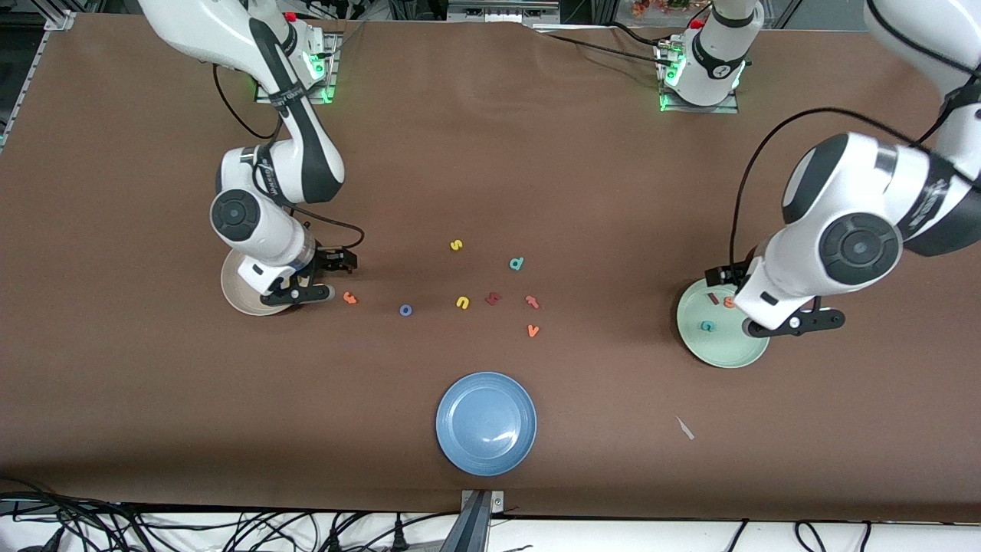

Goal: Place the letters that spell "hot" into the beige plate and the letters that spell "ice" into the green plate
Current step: 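Return the left arm to rest while the right gripper reaches the orange f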

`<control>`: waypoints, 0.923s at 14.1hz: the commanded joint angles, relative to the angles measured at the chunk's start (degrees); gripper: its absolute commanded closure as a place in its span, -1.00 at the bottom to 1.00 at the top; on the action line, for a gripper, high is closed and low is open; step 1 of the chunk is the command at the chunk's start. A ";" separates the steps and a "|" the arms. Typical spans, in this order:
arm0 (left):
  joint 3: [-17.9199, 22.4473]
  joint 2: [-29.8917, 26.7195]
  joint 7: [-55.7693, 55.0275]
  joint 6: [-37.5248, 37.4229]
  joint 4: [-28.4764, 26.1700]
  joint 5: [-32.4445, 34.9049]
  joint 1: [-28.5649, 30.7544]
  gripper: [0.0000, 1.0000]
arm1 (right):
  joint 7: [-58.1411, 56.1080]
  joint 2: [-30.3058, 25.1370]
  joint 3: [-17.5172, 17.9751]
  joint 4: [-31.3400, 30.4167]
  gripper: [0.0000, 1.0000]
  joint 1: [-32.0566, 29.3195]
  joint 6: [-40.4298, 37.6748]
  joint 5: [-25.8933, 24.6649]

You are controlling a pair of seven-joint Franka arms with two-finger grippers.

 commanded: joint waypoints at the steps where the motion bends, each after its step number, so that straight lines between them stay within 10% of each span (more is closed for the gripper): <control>1: -0.12 -1.15 9.73 -4.42 5.20 -5.52 3.31 -1.00 | -3.93 3.45 0.77 0.72 -1.00 -0.28 5.37 1.13; 4: 1.54 -5.34 12.47 -5.31 6.71 -8.97 2.99 -1.00 | -7.46 5.21 1.38 1.24 -1.00 -0.37 6.70 0.95; 7: 17.74 -11.33 17.55 -5.14 5.66 -17.54 -7.52 -1.00 | -7.73 5.74 1.38 1.33 -0.99 -0.11 6.79 0.78; 9: 27.36 -15.19 19.59 -4.44 0.77 -22.93 -12.74 -1.00 | -7.81 6.35 1.38 1.68 -0.97 -0.11 6.97 0.69; 13: 31.77 -24.60 21.79 8.12 -13.92 -22.77 -15.82 -1.00 | -9.57 8.02 1.47 3.61 -0.92 -0.11 6.88 0.78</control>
